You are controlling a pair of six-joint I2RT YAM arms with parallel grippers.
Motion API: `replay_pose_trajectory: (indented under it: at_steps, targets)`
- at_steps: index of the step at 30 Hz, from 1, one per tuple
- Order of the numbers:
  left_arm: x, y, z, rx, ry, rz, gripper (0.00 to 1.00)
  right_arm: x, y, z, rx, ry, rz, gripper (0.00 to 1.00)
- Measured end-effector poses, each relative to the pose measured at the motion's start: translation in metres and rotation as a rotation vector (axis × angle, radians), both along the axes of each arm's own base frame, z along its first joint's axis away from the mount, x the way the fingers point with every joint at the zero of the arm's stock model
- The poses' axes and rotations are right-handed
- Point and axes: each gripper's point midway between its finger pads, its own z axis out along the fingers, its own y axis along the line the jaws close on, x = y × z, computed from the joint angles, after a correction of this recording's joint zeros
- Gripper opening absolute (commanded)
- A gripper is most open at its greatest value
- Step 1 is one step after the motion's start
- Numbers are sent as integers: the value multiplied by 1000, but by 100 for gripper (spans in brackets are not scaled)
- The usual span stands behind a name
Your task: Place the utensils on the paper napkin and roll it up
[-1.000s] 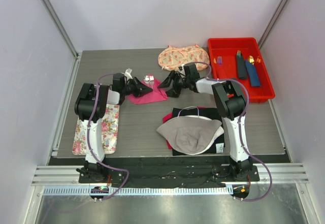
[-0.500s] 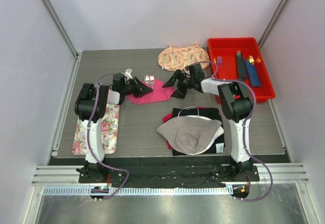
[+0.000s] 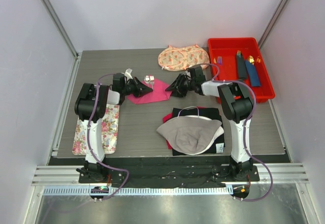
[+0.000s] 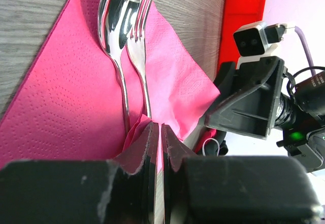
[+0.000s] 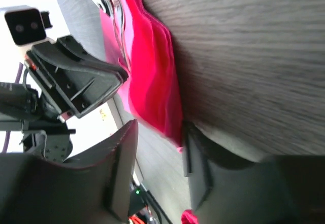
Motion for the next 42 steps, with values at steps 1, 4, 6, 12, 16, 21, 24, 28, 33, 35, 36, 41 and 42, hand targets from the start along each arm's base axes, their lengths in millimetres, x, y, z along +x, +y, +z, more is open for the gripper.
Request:
replay_pose_trajectory:
  at_steps: [1, 4, 6, 12, 16, 21, 24, 28, 33, 35, 36, 41, 42]
  targets:
    - [0, 0, 0, 0, 0, 0, 10, 1, 0, 0, -6, -8, 0, 30]
    - [0, 0, 0, 0, -1, 0, 10, 6, 3, 4, -20, -34, 5, 18]
    - [0, 0, 0, 1, -1, 0, 10, 7, 10, 11, -21, -61, 20, 13]
    - [0, 0, 0, 1, 0, 0, 9, 0, 40, 25, -11, -103, 79, 11]
    - [0, 0, 0, 2, 0, 0, 9, -3, 55, 28, -5, -113, 105, 10]
    - [0, 0, 0, 1, 1, 0, 9, -3, 63, 10, -23, -86, 114, 8]
    - [0, 0, 1, 1, 2, 0, 9, -5, 61, -8, -44, -49, 109, 8]
    - [-2, 0, 3, -5, 11, 4, 11, -7, 59, -19, -55, -21, 106, 7]
    - [-5, 1, 14, -31, 23, 17, 11, -6, 58, -19, -61, -19, 104, 7]
    - [-9, 3, 22, -35, 17, 17, 11, -5, 58, -18, -63, -18, 102, 7]
    - [-12, 5, 27, -37, 11, 16, 11, -5, 58, -18, -64, -18, 102, 7]
    - [-30, 13, 44, -24, -10, 3, 10, -5, 58, -18, -69, -14, 100, 7]
    - [-33, 16, 44, -16, -10, 2, 9, -5, 58, -18, -69, -14, 100, 7]
